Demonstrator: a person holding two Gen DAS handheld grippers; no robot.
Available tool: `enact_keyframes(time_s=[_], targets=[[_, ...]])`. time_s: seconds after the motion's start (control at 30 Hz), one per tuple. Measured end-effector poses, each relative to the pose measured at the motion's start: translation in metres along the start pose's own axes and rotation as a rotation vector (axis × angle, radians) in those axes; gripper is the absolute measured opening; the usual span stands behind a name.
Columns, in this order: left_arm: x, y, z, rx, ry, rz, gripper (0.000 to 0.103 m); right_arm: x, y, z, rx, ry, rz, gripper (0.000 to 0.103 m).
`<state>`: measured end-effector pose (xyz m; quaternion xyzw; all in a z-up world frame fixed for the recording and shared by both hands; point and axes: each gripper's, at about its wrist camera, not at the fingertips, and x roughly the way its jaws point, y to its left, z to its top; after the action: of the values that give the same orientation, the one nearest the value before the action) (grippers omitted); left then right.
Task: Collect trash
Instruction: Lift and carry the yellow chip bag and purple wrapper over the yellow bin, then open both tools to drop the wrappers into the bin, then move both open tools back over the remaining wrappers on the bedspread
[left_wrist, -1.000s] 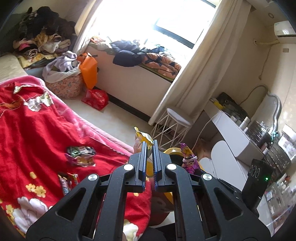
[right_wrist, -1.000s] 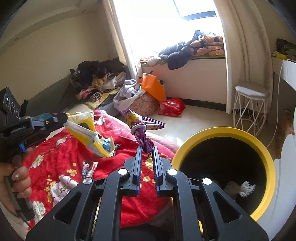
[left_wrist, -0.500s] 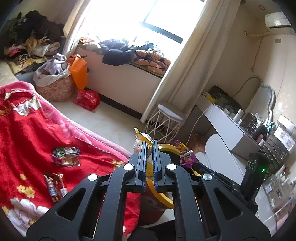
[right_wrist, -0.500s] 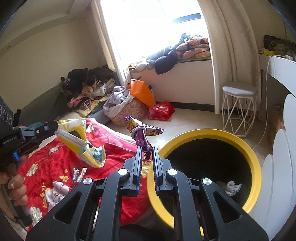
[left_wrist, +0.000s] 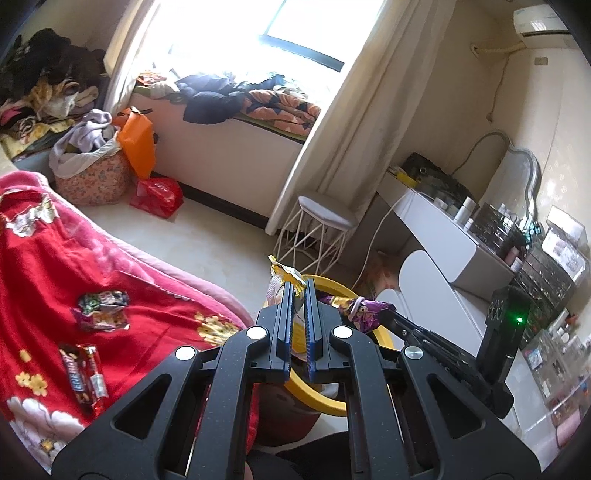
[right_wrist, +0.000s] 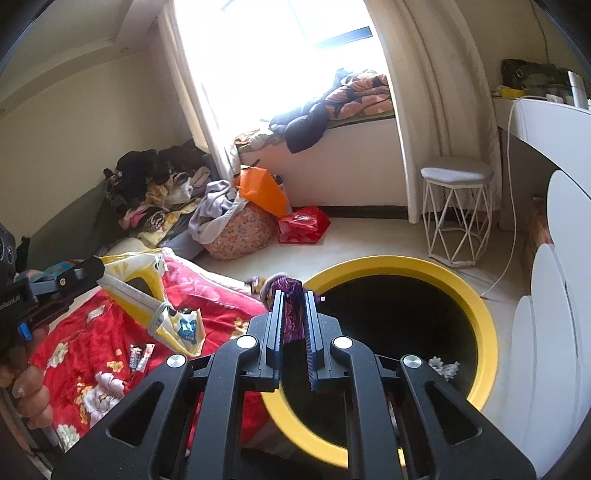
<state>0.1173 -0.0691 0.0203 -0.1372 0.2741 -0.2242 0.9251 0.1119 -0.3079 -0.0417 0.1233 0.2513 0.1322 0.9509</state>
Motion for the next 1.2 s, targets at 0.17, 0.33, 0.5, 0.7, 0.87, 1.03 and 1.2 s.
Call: enact_keyframes(time_s=[0.17, 0.33, 0.5, 0.7, 0.87, 1.03, 1.2], targets=[[0.018, -0.010, -0.006, 0.012, 0.034, -0.012, 0.003, 0.006, -0.016, -0.006, 0.036, 0.015, -0.035, 0.004], [0.044, -0.021, -0.014, 0.028, 0.075, -0.029, 0.003, 0.011, -0.036, -0.014, 0.082, 0.035, -0.067, 0.004], [0.071, -0.033, -0.023, 0.059, 0.118, -0.028, 0.003, 0.013, -0.055, -0.018, 0.121, 0.049, -0.096, 0.004], [0.095, -0.038, -0.032, 0.081, 0.166, -0.015, 0.004, 0.014, -0.074, -0.023, 0.166, 0.054, -0.128, 0.004], [0.107, -0.037, -0.037, 0.081, 0.196, -0.009, 0.016, 0.016, -0.083, -0.025, 0.193, 0.059, -0.136, 0.013], [0.105, -0.036, -0.037, 0.078, 0.194, -0.021, 0.058, 0.014, -0.085, -0.027, 0.206, 0.053, -0.148, 0.044], [0.091, -0.033, -0.035, 0.067, 0.162, 0.001, 0.087, 0.011, -0.083, -0.024, 0.203, 0.040, -0.161, 0.057]])
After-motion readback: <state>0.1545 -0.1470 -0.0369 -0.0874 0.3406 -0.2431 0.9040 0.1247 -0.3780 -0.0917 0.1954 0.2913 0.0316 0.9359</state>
